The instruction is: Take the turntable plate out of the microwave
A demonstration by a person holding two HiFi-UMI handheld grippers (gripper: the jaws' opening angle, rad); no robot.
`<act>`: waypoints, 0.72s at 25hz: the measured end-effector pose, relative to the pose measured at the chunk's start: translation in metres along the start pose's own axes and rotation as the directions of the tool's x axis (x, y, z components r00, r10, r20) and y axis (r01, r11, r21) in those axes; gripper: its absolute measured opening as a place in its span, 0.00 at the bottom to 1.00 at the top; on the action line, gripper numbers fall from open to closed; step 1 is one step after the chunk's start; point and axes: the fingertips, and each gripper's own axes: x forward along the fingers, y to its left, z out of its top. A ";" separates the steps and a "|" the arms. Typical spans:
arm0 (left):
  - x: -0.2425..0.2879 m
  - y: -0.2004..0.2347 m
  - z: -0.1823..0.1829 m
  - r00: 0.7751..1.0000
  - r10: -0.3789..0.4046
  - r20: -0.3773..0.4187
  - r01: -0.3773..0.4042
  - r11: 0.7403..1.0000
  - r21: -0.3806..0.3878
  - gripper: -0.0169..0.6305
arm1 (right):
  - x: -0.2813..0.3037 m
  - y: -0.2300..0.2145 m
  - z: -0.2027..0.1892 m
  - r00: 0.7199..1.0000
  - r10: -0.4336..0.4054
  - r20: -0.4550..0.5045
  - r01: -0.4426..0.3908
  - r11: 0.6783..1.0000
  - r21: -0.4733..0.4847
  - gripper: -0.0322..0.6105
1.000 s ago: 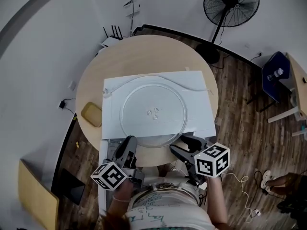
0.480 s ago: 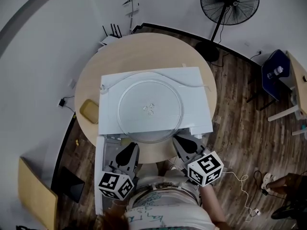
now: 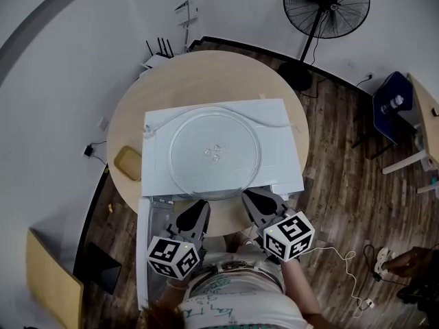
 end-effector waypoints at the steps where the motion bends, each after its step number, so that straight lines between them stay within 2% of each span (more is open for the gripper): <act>1: 0.002 0.001 0.001 1.000 -0.001 0.003 0.001 1.000 -0.003 0.09 | 0.002 -0.001 0.001 1.000 -0.005 0.001 0.005 1.000 -0.004 0.04; 6: 0.015 0.002 0.007 1.000 -0.018 0.020 0.018 1.000 -0.004 0.09 | 0.011 -0.007 0.010 1.000 -0.014 -0.002 0.014 0.996 -0.085 0.04; 10: 0.019 -0.002 0.007 1.000 -0.016 0.016 0.015 0.999 0.048 0.09 | 0.012 -0.003 0.012 1.000 0.007 0.005 -0.006 0.993 -0.120 0.04; 16: 0.021 -0.009 0.005 1.000 0.017 0.008 -0.018 0.988 0.152 0.09 | 0.002 0.003 0.014 0.996 0.084 0.031 -0.076 0.978 -0.192 0.04; 18: 0.022 -0.013 0.005 1.000 0.013 0.015 -0.015 0.988 0.157 0.09 | -0.002 0.003 0.014 0.994 0.104 0.032 -0.095 0.973 -0.211 0.04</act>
